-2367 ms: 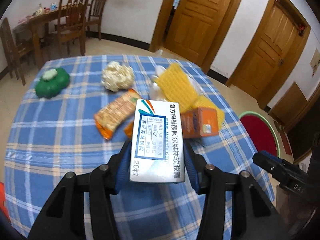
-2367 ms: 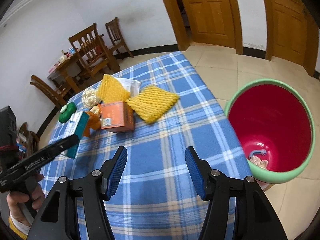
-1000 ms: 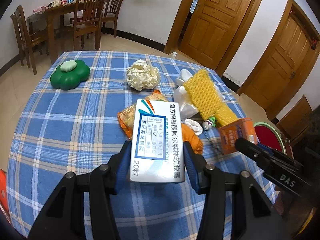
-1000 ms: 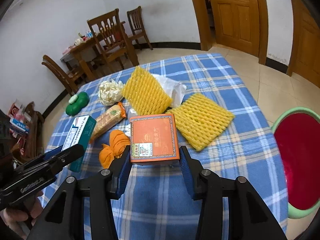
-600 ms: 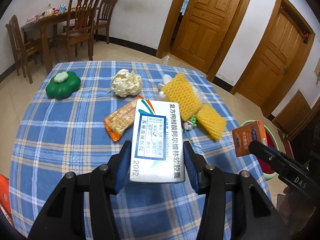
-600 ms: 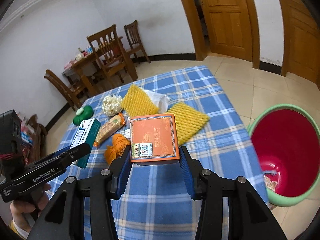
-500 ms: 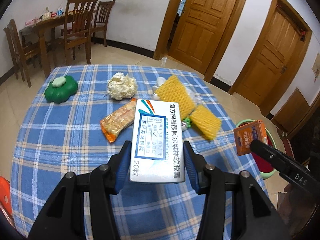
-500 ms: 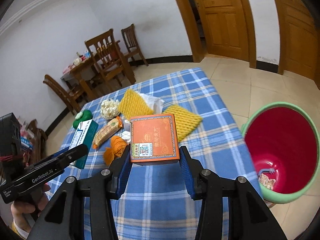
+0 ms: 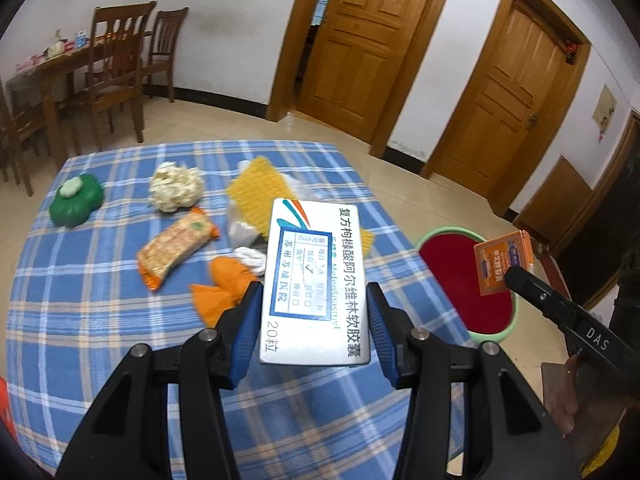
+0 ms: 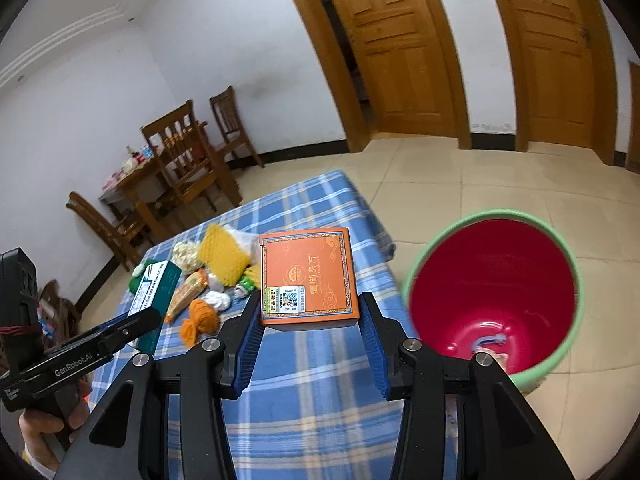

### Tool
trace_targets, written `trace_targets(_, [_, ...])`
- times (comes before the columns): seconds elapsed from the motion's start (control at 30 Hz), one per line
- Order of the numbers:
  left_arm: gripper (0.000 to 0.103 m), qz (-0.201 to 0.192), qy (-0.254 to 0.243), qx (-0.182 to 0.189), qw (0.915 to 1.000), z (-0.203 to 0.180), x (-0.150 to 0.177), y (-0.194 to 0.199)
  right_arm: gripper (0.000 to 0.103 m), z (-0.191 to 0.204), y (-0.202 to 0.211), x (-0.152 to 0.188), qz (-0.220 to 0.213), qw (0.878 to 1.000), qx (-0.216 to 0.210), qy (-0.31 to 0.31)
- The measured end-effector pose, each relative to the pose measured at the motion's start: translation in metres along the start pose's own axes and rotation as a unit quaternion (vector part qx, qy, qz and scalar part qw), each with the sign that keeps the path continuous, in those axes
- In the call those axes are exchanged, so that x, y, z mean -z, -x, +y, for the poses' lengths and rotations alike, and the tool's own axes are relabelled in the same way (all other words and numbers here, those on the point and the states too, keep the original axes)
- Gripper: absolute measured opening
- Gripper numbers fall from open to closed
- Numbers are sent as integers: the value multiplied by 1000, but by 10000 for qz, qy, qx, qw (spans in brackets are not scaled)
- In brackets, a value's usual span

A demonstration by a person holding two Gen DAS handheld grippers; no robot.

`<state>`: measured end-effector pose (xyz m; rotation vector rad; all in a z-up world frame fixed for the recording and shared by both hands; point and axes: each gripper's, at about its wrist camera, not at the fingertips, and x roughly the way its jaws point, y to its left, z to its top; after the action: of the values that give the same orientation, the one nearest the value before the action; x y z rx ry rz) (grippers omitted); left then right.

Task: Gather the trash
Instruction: 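Carry the orange box over the red bin with the right tool while the left tool carries the white box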

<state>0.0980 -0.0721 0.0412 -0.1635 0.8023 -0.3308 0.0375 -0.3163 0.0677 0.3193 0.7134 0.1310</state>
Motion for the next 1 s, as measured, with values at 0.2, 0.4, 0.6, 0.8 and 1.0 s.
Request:
trace_targets(0.2, [51,32,-222,286,9993,-31,-9,-4,47,-23,19,0,-183,9994,233,-198])
trace_targets(0.4, [51,79,-431,508,9977,-63,-13,-14,47,-52,31,-2,-308,9972,548,-398])
trace_targets(0.6, [51,194,-593,675,9958,-89,-14,-33,47,-84,36,2,-334,9936,900,-588])
trace_targets(0.8, [51,375,-747,777,9935,-108,-12,-57,47,-108,27,6,-202,9914,1067,-725])
trace_targets(1.0, [51,518,-916,828,9910,-127,-10,-77,47,-127,12,10,-21,9906,1049,-879])
